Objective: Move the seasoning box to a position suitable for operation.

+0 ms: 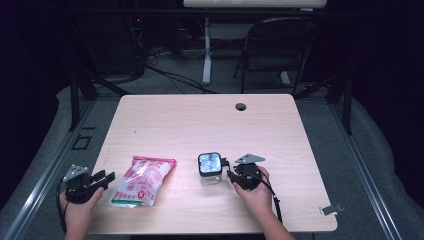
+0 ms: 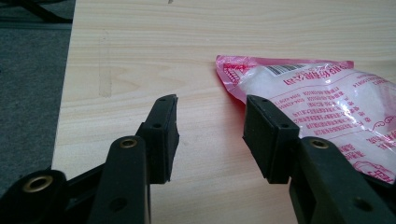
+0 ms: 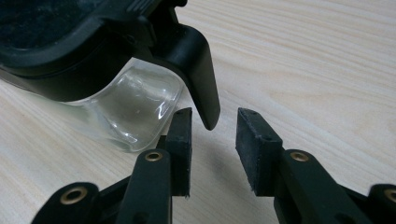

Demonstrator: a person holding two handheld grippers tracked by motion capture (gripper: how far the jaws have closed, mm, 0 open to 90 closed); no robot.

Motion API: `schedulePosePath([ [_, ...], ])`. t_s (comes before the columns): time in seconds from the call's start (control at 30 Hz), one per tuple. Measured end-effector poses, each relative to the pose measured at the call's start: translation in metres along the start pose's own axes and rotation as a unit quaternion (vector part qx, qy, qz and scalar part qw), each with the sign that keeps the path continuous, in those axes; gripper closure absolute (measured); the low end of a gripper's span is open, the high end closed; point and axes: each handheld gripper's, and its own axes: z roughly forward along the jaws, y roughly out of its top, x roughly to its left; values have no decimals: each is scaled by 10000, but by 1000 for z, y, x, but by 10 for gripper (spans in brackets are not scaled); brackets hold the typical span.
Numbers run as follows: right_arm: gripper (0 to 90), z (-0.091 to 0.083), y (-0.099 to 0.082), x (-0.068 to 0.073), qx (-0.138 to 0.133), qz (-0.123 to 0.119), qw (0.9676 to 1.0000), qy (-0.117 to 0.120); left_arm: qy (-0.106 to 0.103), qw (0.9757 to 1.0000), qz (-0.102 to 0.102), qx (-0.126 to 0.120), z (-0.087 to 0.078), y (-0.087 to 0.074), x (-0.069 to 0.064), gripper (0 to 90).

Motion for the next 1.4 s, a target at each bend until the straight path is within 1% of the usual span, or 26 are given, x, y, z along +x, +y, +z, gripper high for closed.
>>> schedulePosePath([
  [0.03,669,1,0,1,-26,18,10000,16,1,10000,6,7,0,0,0,561],
  [0.1,671,2,0,1,1,-13,10000,-52,18,10000,26,30,0,0,0,563],
  [0.17,671,4,1,1,-11,31,10000,-50,21,10000,36,17,0,0,0,566],
  [0.23,671,5,1,0,-8,17,10000,-39,17,10000,42,4,0,0,0,568],
  [0.27,673,7,1,1,-56,68,9999,-65,8,10000,55,-11,0,0,0,574],
  [0.3,674,7,1,1,-42,90,9999,-27,12,10000,55,-17,0,0,0,576],
  [0.53,674,11,2,2,-73,149,9998,-93,39,10000,27,-29,0,0,1,564],
  [0.57,674,11,2,2,-73,149,9998,-93,39,10000,27,-29,0,0,1,563],
  [0.6,669,13,2,1,-71,205,9998,-48,38,10000,28,-40,0,0,1,560],
  [0.67,673,14,2,1,-29,249,9997,-76,139,9999,27,-72,0,0,1,547],
  [0.7,681,14,2,1,6,257,9997,-28,167,9998,21,-86,0,0,1,545],
  [0.77,681,16,2,1,36,282,9996,-25,201,9998,10,-68,-1,0,2,541],
  [0.8,681,16,2,2,38,238,9997,-83,201,9998,10,-68,-1,0,2,541],
  [0.87,682,17,2,2,15,238,9997,-76,240,9996,6,-114,-2,1,2,543],
  [0.93,694,17,2,2,30,175,9997,-154,207,9996,-35,-165,-2,1,2,548],
  [0.97,706,17,2,3,-21,196,9997,-138,191,9997,-59,-147,-2,0,3,556],
  [1.07,736,18,2,5,-64,141,9997,-189,142,9998,-99,-75,-1,0,4,574],
  [1.1,742,18,3,5,-61,115,9997,-207,103,9998,-151,-52,-1,0,5,577],
  [1.13,746,18,3,6,-69,92,9996,-255,107,9998,-166,-52,-1,0,5,579],
  [1.2,753,19,4,7,-124,95,9995,-264,77,9997,-199,-88,-1,0,5,590],
  [1.3,759,20,4,9,-136,81,9993,-344,72,9997,-216,-49,-1,0,6,590],
  [1.4,777,21,5,10,-144,60,9991,-382,75,9998,-185,-51,-1,0,5,590],
])
